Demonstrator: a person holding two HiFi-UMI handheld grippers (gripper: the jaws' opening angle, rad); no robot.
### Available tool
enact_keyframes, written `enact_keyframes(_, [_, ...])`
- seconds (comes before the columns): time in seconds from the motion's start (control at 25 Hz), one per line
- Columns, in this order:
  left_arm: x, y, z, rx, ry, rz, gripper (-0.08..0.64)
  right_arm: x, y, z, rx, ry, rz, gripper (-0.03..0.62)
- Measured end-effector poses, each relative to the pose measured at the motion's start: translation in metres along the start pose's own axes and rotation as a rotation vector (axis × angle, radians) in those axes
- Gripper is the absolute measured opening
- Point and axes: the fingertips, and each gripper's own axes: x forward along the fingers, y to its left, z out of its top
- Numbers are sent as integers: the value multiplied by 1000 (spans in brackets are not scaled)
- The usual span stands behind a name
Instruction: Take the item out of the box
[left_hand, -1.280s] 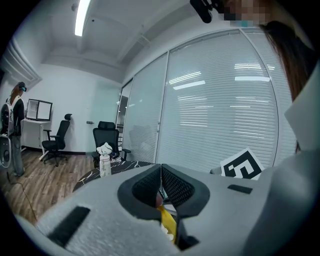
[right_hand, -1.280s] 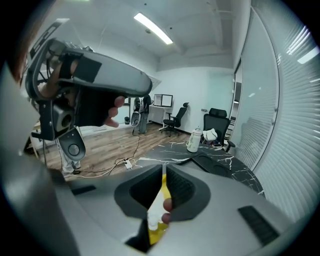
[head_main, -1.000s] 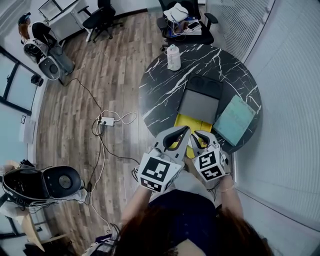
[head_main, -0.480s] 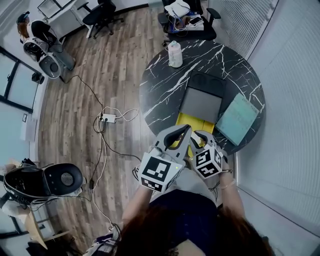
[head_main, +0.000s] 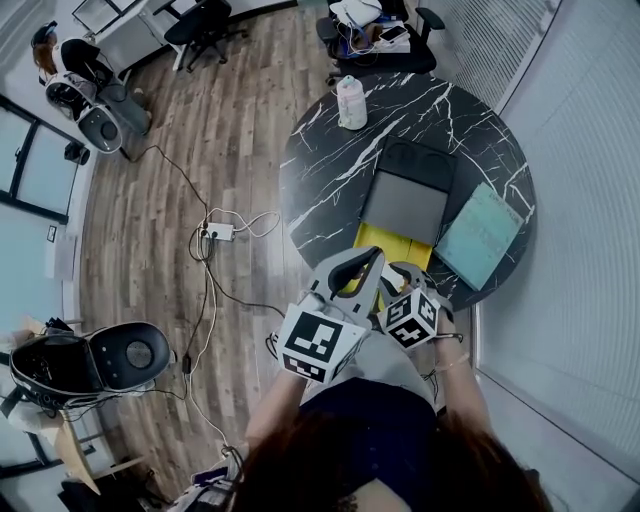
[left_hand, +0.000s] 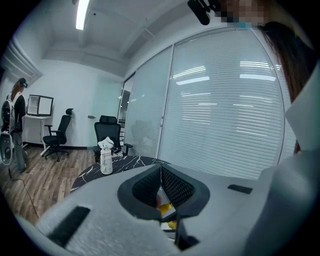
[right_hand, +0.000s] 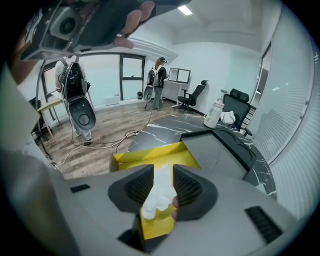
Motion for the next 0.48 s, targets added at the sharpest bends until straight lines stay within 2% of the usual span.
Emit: enact_keyframes(0.48, [2, 5, -8, -6, 30, 5, 28, 32, 12, -31, -3, 99, 44, 121])
